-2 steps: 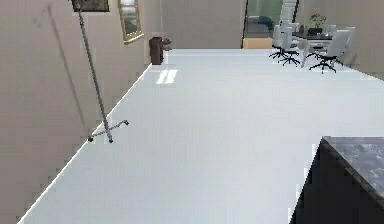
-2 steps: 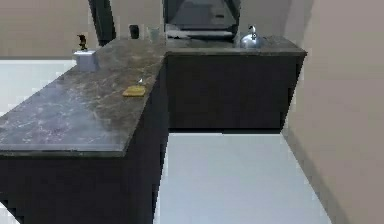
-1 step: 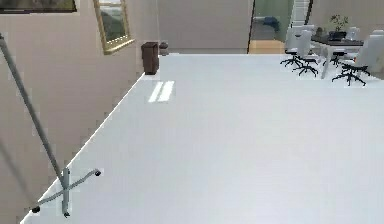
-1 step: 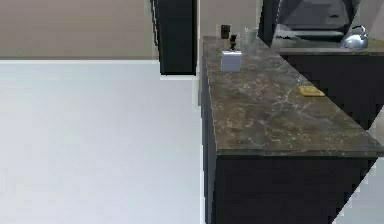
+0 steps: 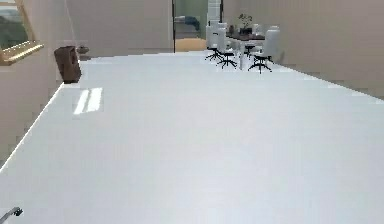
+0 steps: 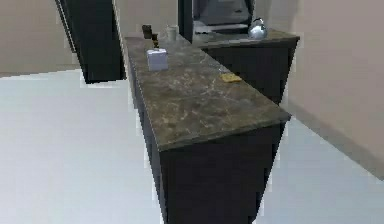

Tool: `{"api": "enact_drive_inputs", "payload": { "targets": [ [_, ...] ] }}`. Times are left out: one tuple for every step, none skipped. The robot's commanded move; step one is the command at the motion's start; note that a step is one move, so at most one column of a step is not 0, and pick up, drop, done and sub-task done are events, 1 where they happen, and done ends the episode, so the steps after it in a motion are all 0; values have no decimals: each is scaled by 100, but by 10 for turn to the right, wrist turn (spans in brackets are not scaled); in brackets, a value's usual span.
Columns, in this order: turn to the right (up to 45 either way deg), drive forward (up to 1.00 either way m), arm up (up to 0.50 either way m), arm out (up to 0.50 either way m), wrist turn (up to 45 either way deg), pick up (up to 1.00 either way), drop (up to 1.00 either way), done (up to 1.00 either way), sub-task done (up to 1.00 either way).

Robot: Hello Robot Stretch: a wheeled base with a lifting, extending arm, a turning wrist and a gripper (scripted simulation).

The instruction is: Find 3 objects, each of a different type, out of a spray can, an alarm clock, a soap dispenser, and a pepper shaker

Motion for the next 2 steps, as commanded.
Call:
{"api": "enact_drive_inputs", "payload": {
  "targets": [
    [0,100,0,0,0,0,0,0,0],
    [0,100,0,0,0,0,0,0,0]
  ]
}}
